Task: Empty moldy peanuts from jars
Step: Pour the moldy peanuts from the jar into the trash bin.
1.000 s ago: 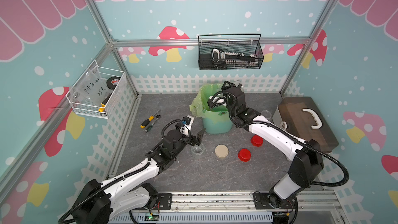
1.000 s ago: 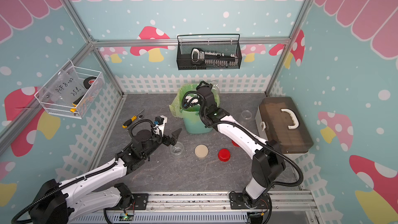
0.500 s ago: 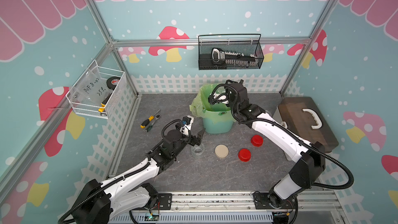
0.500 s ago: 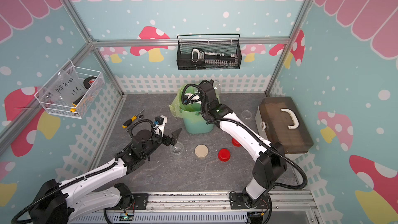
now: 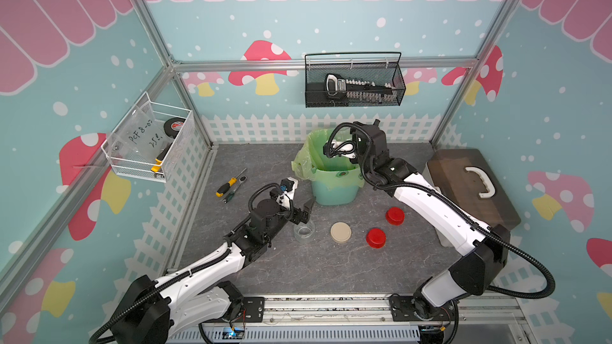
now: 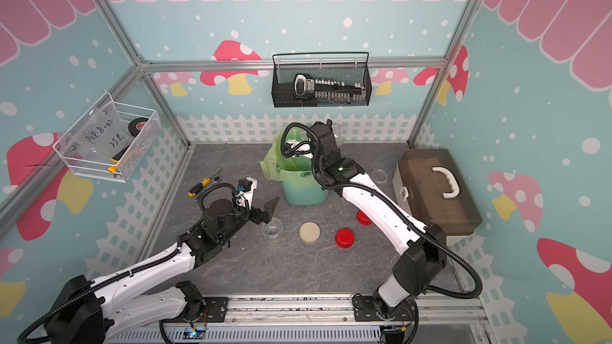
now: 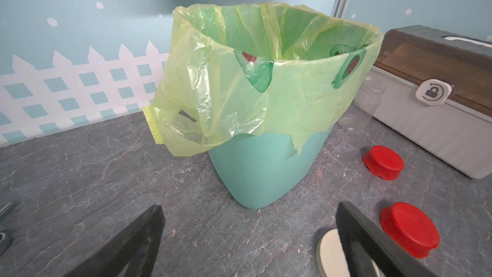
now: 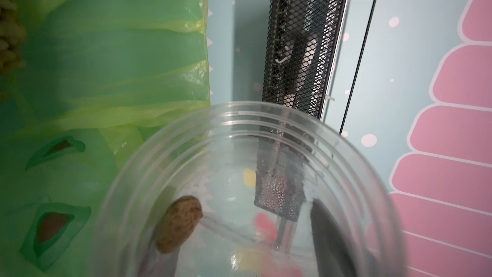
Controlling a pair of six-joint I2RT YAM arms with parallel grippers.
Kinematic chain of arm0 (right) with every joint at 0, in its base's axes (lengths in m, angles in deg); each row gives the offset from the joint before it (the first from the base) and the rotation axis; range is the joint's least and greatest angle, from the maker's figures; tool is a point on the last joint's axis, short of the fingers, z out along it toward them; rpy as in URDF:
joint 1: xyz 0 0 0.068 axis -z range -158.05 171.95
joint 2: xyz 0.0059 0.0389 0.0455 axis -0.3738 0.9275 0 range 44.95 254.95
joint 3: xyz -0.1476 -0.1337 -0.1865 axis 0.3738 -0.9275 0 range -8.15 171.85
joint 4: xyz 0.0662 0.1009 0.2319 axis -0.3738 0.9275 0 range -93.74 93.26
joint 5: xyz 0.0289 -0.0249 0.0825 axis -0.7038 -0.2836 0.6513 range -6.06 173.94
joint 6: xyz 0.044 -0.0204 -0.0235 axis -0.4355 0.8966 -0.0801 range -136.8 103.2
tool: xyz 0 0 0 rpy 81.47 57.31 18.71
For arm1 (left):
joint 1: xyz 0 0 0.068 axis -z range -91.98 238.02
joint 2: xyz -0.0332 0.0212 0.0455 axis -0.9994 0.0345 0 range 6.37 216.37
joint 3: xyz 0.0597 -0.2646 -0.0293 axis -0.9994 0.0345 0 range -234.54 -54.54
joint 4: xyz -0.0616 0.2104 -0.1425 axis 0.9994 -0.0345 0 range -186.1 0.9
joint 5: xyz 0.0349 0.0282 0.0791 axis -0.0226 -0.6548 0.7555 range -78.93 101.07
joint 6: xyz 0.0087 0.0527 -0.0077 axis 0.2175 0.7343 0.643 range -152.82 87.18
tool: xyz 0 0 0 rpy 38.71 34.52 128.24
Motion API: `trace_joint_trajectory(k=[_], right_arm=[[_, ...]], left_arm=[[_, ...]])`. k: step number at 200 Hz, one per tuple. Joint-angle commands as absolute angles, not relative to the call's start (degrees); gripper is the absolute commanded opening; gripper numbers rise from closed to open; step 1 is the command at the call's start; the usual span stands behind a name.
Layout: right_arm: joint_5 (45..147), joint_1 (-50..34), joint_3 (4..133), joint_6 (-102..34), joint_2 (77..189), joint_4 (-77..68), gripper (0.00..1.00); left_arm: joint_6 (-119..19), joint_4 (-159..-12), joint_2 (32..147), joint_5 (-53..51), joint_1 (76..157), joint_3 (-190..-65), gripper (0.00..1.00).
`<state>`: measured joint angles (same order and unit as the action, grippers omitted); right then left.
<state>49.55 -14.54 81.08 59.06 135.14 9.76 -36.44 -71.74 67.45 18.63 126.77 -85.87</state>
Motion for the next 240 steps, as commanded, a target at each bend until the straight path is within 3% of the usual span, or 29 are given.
trace_joint_trajectory(k=[1, 52, 163, 220, 240], right_arm=[[42.3, -16.0, 80.0, 67.9, 135.2, 5.2, 0.32], [43.7, -16.9, 77.4, 83.6, 136.6, -5.7, 0.31], [43.6, -17.4, 76.5, 96.1, 141.2, -8.0, 0.31], [45.1, -17.3, 77.3, 91.7, 138.9, -4.9, 0.31], [46.6, -16.7, 79.2, 83.3, 139.0, -2.3, 0.31]], left_arm=[[-35.4, -71.6, 67.3, 18.9, 126.9, -86.9, 0.99], [-35.4, -71.7, 67.4, 18.8, 126.9, -86.9, 0.99], [-35.3, -71.2, 66.8, 18.5, 126.8, -86.4, 0.99], [-35.4, -71.5, 67.2, 18.8, 126.8, -86.8, 0.99], [-35.3, -71.8, 67.7, 18.6, 126.9, -87.3, 0.99]])
